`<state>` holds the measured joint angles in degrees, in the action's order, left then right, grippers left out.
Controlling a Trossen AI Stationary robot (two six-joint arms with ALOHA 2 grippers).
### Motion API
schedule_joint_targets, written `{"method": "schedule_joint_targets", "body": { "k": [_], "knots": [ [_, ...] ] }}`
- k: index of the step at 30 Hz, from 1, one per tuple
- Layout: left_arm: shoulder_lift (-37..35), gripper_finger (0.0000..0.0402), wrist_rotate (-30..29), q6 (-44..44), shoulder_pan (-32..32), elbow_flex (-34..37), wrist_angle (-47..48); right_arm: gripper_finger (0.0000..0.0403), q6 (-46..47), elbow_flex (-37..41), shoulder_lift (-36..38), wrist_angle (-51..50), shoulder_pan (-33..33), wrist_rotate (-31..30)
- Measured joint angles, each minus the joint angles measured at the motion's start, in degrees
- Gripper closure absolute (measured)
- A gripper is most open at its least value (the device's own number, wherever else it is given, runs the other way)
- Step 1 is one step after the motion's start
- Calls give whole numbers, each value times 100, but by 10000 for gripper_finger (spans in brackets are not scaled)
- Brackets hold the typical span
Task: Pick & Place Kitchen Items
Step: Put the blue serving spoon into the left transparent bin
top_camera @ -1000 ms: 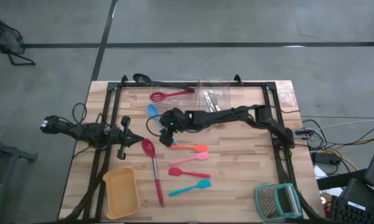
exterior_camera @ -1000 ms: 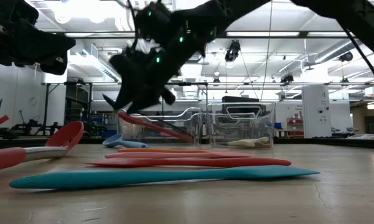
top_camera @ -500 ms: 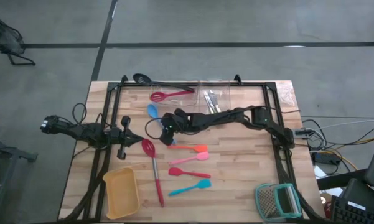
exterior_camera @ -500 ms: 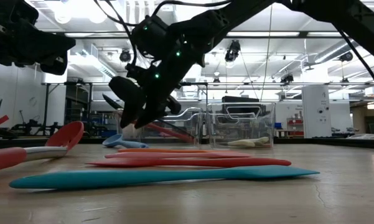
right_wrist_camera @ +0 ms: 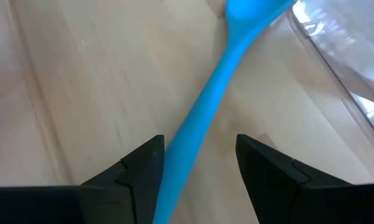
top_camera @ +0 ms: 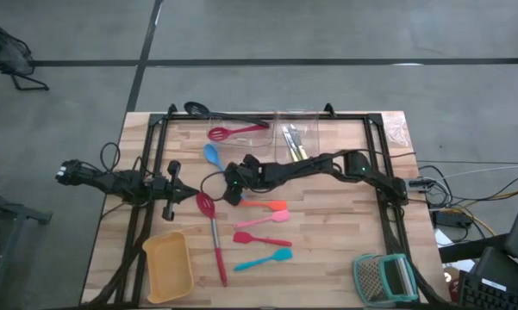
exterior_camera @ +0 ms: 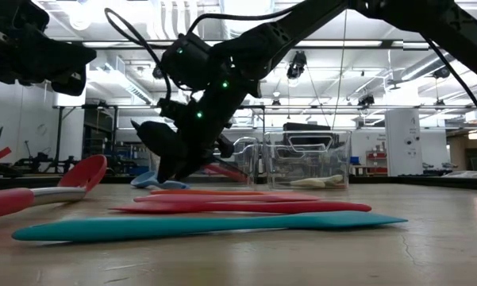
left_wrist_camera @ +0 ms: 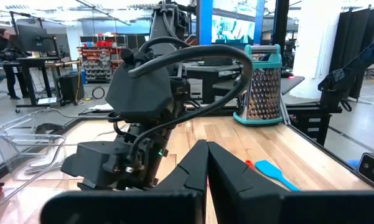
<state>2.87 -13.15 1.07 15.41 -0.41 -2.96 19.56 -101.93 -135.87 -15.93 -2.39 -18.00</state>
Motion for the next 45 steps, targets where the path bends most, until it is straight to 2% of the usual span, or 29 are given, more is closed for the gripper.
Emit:
{"method": "schedule_joint_targets", "body": {
  "k": [7, 13, 23, 31, 38, 45],
  "knots": [
    [0, 390, 0, -1, -1, -1, 0, 232, 2, 4, -111, 68, 35, 411],
    [0, 390, 0, 1, 1, -1, 0, 253, 108, 2, -188, 73, 74, 413],
    [2, 390, 0, 0, 0, 0, 0, 349, -82, -2, -174, 55, 81, 478],
    [2, 390, 0, 1, 1, 1, 0, 350, -549, 20, 152, -277, 87, 557],
    [2, 390, 0, -1, -1, 1, 0, 350, -1400, 15, 730, -585, 89, 466],
    [-2, 390, -2, 1, 0, 0, 0, 350, -2629, 7, 1260, -722, -228, -496]
  ]
}}
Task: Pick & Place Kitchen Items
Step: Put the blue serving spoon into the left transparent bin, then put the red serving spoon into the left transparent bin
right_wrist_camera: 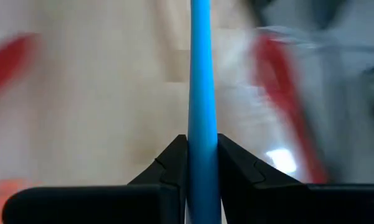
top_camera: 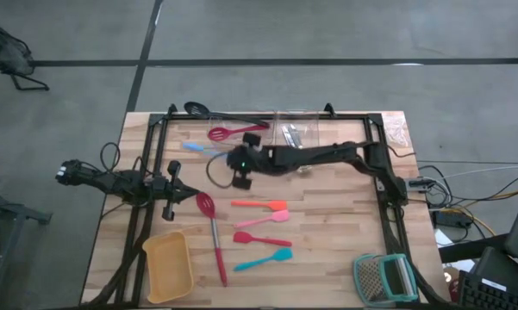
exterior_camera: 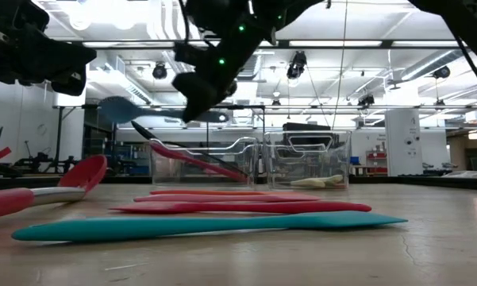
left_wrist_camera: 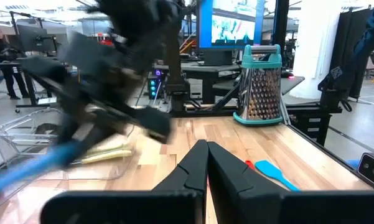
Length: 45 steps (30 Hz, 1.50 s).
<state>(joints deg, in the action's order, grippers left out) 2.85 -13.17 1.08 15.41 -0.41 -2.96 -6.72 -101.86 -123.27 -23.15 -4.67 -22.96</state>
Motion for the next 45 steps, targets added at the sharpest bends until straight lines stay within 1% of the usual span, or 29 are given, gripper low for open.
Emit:
{"method": "schedule_joint_targets", "body": {
  "k": [2, 7, 9, 14, 17, 19, 24, 30, 36, 45],
  "knots": [
    [0, 390, 1, -1, -1, 1, -1, 348, -241, 0, 73, -28, -173, -145],
    [0, 390, 1, -2, 0, -1, 0, 344, -449, 0, 139, -61, -720, -53],
    [0, 390, 1, -1, 0, 1, 0, 345, -739, 0, 120, -47, -946, 87],
    [0, 390, 1, -2, -1, -1, 0, 342, -891, 0, -35, 138, -1396, 398],
    [0, 390, 0, 0, -1, 1, 0, 342, -986, 74, -110, 314, -1623, 961],
    [0, 390, 0, -2, 1, 1, 0, 343, -996, 123, -139, 425, -1727, 1155],
    [0, 390, 1, -2, -1, -1, 0, 334, -996, 151, -227, 445, -1778, 1237],
    [2, 390, 0, -2, 0, -1, 0, 299, -964, 160, -345, 406, -1770, 1273],
    [2, 390, 2, -2, 0, 0, 0, 266, -716, 160, -445, 388, -1770, 1254],
    [2, 390, 2, -2, -1, 1, 0, 220, -415, 160, -157, 437, -1579, 1246]
  ]
}}
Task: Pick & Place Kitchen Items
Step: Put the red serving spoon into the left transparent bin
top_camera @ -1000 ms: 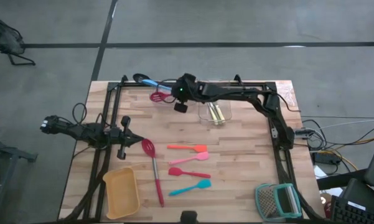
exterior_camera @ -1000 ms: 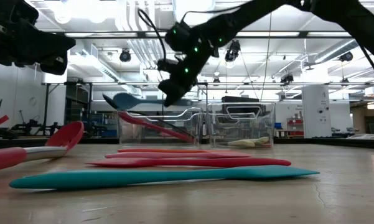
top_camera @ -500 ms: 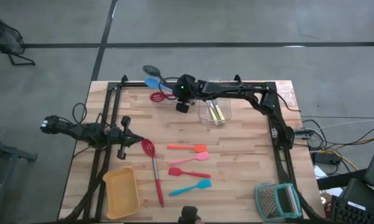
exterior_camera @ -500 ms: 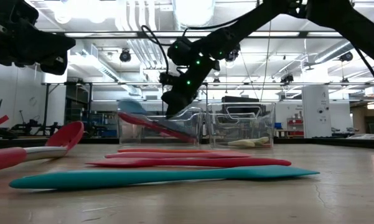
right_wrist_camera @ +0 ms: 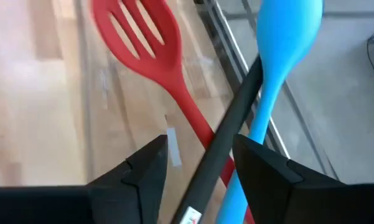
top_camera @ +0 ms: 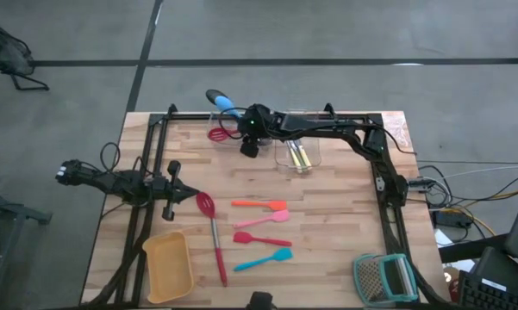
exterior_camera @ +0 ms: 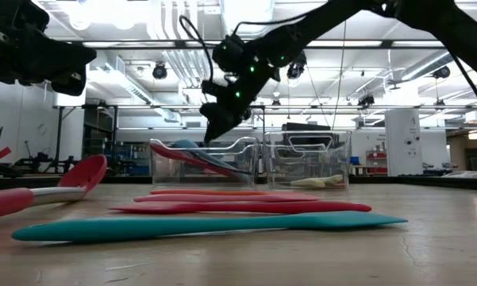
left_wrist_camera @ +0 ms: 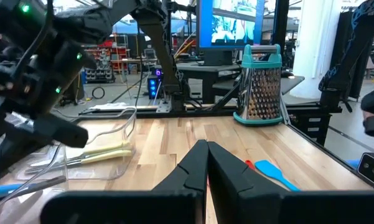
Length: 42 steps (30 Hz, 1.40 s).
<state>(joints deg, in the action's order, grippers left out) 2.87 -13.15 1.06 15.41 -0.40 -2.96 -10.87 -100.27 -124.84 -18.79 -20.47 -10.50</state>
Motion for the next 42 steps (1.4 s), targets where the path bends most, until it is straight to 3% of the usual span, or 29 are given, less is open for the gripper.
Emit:
{"method": "schedule_joint_targets", "body": {
  "k": [16, 27, 36, 42],
  "knots": [
    [0, 390, -1, 0, 1, -1, 0, 165, 938, 0, 133, -81, 1059, 20],
    [0, 390, 0, 2, 1, -2, 0, 133, 1763, 0, 110, 514, 1875, 9],
    [0, 390, -1, 1, 0, -1, 0, 124, 2264, 102, 110, 1033, 2195, -12],
    [0, 390, 0, 2, 1, -2, 0, 140, 2434, 468, 101, 1639, 2269, -1]
  ]
}}
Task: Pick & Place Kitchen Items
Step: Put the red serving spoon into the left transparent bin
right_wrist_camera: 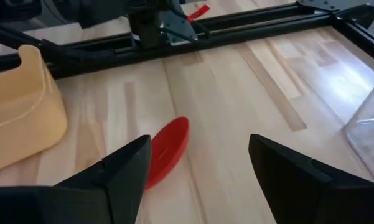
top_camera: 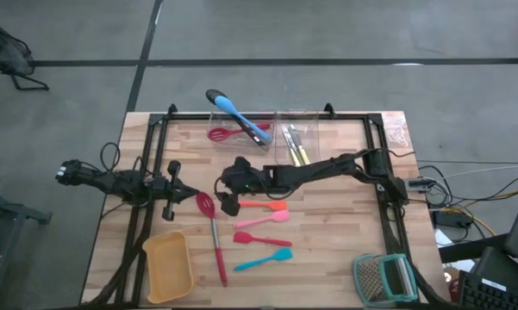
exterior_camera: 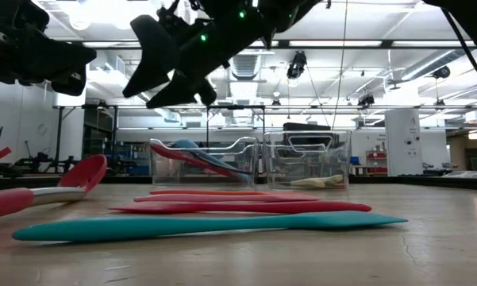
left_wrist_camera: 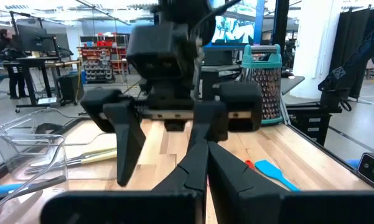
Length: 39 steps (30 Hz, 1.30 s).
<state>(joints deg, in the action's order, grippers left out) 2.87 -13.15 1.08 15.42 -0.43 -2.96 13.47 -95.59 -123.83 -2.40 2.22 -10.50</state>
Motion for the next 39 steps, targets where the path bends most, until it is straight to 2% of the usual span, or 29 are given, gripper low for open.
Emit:
{"method": "schedule_joint_targets", "body": {
  "k": [6, 10, 25, 30, 39],
  "knots": [
    [0, 390, 0, 0, -2, 2, 0, 157, 141, 417, -2, 497, 20, -3],
    [0, 390, -1, -1, -2, 1, 0, 161, 310, 515, -2, 474, 20, 2],
    [0, 390, 0, 0, 0, 0, 0, 135, 260, 550, -2, 422, 68, 3],
    [0, 390, -2, 0, -2, 2, 0, 165, -336, 535, 232, -541, 138, 28],
    [0, 390, -1, -1, 0, 2, 0, 208, -463, 531, 386, -2547, 128, -15]
  ]
}}
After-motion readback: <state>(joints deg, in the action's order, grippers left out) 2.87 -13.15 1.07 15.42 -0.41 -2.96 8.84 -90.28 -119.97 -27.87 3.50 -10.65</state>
